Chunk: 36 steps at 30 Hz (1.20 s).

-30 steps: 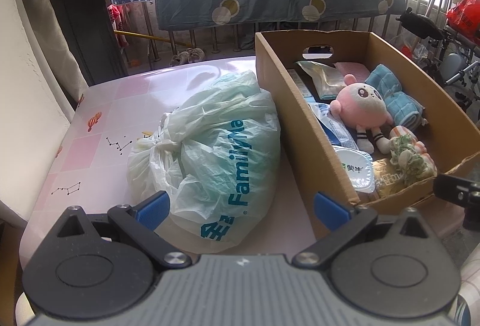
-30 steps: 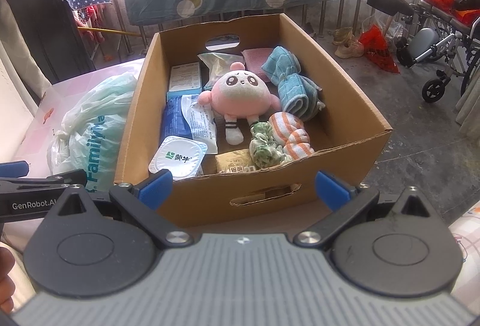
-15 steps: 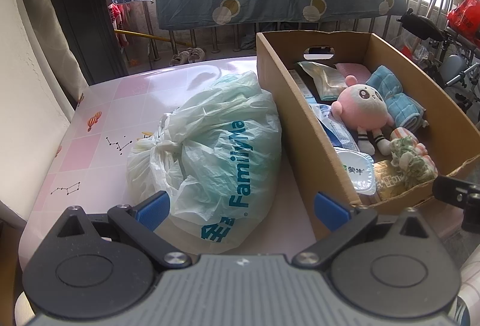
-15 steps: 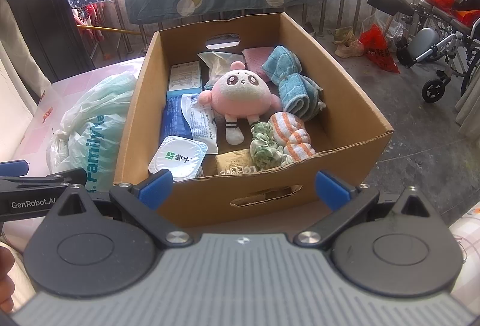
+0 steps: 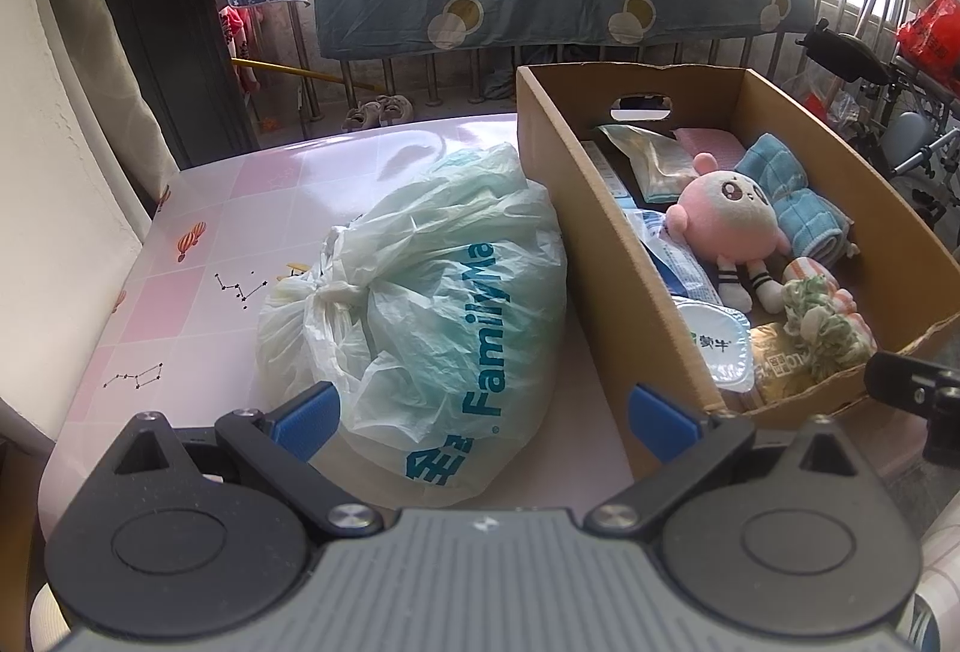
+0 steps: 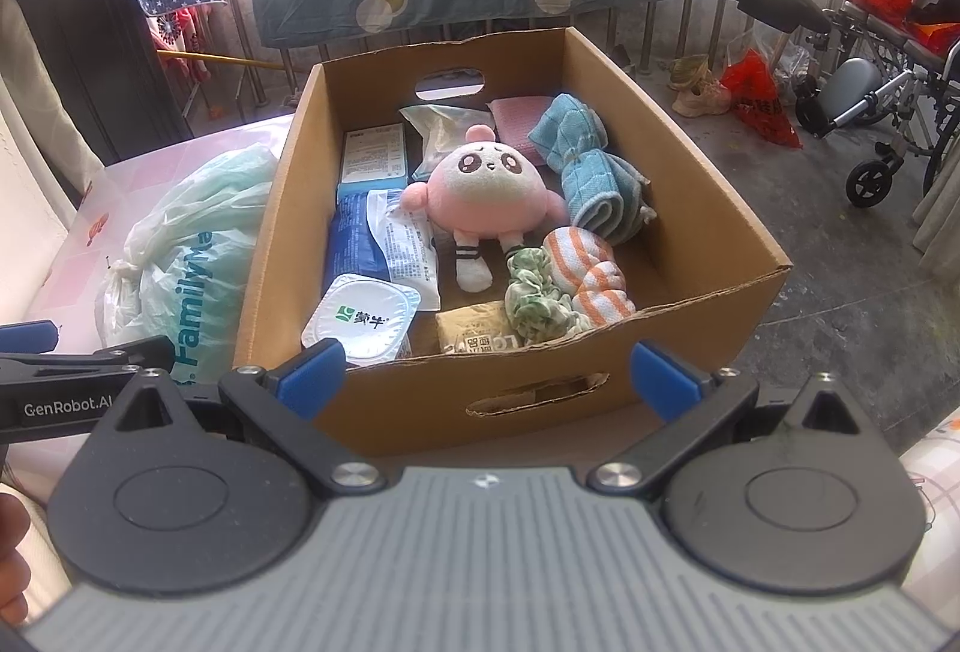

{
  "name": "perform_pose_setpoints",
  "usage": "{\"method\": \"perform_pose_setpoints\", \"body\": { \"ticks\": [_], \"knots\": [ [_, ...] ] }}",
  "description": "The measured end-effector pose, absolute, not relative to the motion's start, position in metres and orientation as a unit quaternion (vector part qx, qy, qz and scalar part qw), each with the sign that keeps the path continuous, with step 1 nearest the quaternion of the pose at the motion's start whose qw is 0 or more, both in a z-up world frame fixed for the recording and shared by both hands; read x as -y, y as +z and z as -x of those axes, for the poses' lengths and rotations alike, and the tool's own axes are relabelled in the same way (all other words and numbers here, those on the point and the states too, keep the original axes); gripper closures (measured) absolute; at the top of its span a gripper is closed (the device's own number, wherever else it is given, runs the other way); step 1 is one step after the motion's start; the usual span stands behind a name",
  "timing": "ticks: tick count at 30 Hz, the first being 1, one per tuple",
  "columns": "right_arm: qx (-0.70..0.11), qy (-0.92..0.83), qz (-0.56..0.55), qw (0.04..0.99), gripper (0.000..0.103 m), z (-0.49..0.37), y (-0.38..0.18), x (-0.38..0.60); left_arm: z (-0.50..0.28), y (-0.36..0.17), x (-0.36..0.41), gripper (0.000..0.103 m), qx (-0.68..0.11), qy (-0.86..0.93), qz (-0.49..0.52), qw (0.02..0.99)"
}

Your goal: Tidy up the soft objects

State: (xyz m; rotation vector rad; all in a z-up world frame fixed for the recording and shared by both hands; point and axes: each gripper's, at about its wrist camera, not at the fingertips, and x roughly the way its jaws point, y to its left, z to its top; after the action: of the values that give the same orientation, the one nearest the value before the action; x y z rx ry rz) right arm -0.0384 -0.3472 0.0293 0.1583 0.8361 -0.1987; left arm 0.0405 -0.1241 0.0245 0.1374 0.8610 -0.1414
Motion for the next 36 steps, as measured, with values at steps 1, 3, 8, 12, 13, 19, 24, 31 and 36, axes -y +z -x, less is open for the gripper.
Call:
{"method": "perform_pose_setpoints", "body": {
  "ticks": [1, 3, 8, 12, 13, 19, 24, 31, 36],
  "knots": [
    [-0.405, -0.096, -0.077, 0.906, 0.001, 0.0387, 0.0294, 0.3471, -0.0403, 0.0244, 0.124, 0.0, -0.417, -0.068, -0.067, 0.904],
    [-0.405, -0.094, -0.075, 0.906, 0.001, 0.0365, 0.03, 0.3477, -0.0407, 0.0245, 0.1235, 0.0, -0.417, -0.068, -0.066, 0.904],
    [-0.404, -0.093, -0.075, 0.907, 0.001, 0.0365, 0.0306, 0.3473, -0.0414, 0.0258, 0.1217, 0.0, -0.416, -0.066, -0.064, 0.905],
    [-0.405, -0.092, -0.074, 0.907, 0.001, 0.0357, 0.0315, 0.3471, -0.041, 0.0258, 0.1215, 0.0, -0.416, -0.066, -0.064, 0.905],
    [-0.405, -0.092, -0.074, 0.907, 0.001, 0.0356, 0.0316, 0.3472, -0.041, 0.0258, 0.1214, 0.0, -0.416, -0.066, -0.064, 0.905],
    [-0.404, -0.092, -0.074, 0.907, 0.001, 0.0358, 0.0314, 0.347, -0.0407, 0.0258, 0.1213, 0.0, -0.416, -0.066, -0.064, 0.904],
    [-0.405, -0.091, -0.074, 0.907, 0.001, 0.0355, 0.0317, 0.3465, -0.0408, 0.0258, 0.1214, 0.0, -0.417, -0.066, -0.064, 0.904],
    [-0.405, -0.091, -0.074, 0.907, 0.001, 0.0355, 0.0318, 0.3465, -0.04, 0.0262, 0.1206, 0.0, -0.416, -0.064, -0.064, 0.905],
    [-0.405, -0.09, -0.074, 0.907, 0.001, 0.0352, 0.0317, 0.3469, -0.0401, 0.0262, 0.1208, 0.0, -0.416, -0.064, -0.064, 0.905]
  ]
}}
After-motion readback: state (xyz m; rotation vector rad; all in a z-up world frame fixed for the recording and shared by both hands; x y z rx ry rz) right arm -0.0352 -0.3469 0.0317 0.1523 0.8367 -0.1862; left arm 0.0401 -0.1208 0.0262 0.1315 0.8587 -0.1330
